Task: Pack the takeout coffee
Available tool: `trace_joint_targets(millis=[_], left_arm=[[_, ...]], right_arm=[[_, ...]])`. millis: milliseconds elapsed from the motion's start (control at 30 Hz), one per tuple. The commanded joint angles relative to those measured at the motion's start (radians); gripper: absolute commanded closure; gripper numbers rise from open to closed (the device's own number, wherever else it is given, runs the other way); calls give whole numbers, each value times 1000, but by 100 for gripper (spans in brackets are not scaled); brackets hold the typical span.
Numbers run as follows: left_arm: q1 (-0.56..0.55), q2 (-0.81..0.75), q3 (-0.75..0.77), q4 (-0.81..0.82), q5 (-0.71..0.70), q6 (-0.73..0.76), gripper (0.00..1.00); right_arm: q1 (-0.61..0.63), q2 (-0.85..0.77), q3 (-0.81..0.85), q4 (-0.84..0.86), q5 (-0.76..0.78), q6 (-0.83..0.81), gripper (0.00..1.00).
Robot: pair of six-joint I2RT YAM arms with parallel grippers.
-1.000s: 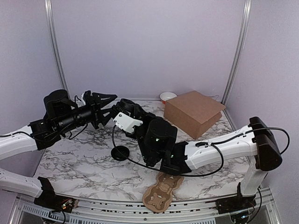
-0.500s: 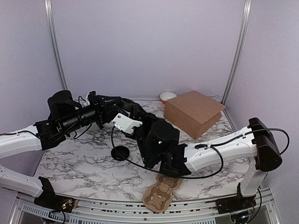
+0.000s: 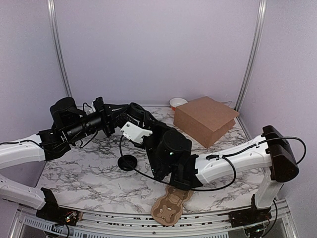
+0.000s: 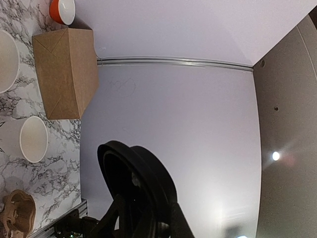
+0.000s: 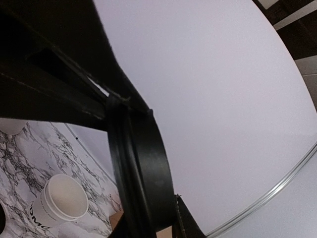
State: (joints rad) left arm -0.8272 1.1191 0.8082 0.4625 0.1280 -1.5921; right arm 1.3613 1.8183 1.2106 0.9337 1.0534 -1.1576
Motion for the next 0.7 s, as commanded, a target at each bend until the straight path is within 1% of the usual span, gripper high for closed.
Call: trace_joint_targets(millis=[0,67,200,300,367,467,600,667], left_arm=[[-1,13,-15,53,-7,16,100],[-1,15,-17,69,-8,17,100],[-1,10,-36,138,-29,22,100],[-1,1,-47,180,-53,41,100],[0,-1,-52,200,-65,61,100],[2,4,-63,243,-77,87,100],[8,33,-83,322,-68,120,100],[11,60,-105,389,-49,134,100]], right_arm=[[9,6,-1,25,5,-1,78],[11,3,-2,20,7,4,72],[13,-7,-4,-27,11,54,50],[18,-35,-5,-120,4,151,32],[19,-69,-3,-237,-14,262,23],[19,-134,-3,-451,-65,462,16],[19,-250,-12,-719,-207,745,12],[17,-307,-18,-817,-294,886,11]])
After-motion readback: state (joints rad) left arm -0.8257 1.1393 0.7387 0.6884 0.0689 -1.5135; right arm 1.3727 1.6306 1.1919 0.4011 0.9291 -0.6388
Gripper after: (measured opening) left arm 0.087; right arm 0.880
